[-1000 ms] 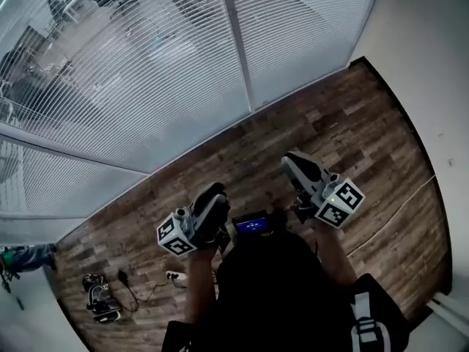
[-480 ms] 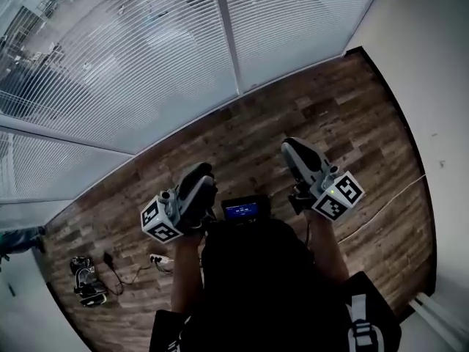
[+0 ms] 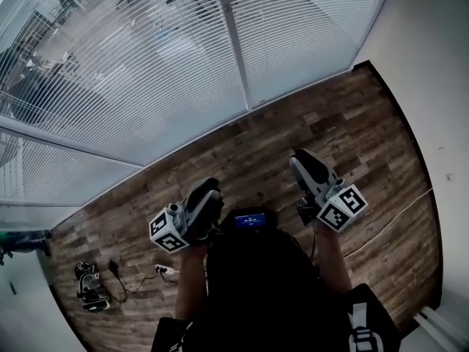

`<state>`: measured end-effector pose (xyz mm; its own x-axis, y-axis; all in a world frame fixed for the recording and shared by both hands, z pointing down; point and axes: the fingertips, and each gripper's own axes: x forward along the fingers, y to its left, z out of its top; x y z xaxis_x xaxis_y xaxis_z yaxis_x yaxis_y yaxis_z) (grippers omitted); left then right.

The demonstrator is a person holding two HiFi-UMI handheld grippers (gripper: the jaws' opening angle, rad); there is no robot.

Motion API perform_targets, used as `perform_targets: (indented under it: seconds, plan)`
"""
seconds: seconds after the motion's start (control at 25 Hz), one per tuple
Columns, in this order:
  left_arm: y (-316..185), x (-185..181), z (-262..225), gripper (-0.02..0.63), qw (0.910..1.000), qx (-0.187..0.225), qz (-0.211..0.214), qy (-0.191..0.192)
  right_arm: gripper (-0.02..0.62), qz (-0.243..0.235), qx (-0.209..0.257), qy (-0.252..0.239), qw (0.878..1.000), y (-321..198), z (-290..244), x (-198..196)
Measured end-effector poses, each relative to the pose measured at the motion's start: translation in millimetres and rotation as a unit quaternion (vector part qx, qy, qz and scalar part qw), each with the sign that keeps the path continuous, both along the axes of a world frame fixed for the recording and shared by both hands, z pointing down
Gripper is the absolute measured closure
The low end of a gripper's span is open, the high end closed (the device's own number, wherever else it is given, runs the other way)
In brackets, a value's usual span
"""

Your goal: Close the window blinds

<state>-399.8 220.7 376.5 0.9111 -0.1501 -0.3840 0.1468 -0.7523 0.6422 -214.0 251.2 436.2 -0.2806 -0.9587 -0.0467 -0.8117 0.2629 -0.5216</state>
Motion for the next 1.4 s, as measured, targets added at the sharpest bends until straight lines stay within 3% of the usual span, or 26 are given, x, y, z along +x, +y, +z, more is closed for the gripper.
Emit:
perform_targets:
  seconds: [0.24, 0.48, 0.84, 1.08, 1.4]
  plan:
    - [-36, 0, 16, 0.494, 0.9995, -0.026, 0.005, 0.019, 0.509, 0.019, -0.019, 0.021, 0.999, -13, 5, 1]
    - [-94, 28, 17, 0.495, 0.9979, -0.025, 0.045, 0.04, 0.509, 0.061, -0.035, 0.049, 0.996, -59, 8, 25]
    - [-192, 18, 2, 0.495, 0.9969, -0.005, 0.073, 0.028, 0.509, 0.1, -0.049, 0.1, 0.989, -163, -9, 13]
    - [-231, 18, 5, 0.495, 0.9961, 0.009, 0.087, 0.015, 0.502, 0.121, -0.075, 0.154, 0.978, -197, -2, 5]
    - [-252, 39, -5, 0.495, 0.9929, 0.037, 0.113, 0.0, 0.5, 0.14, -0.091, 0.169, 0.971, -226, -4, 8]
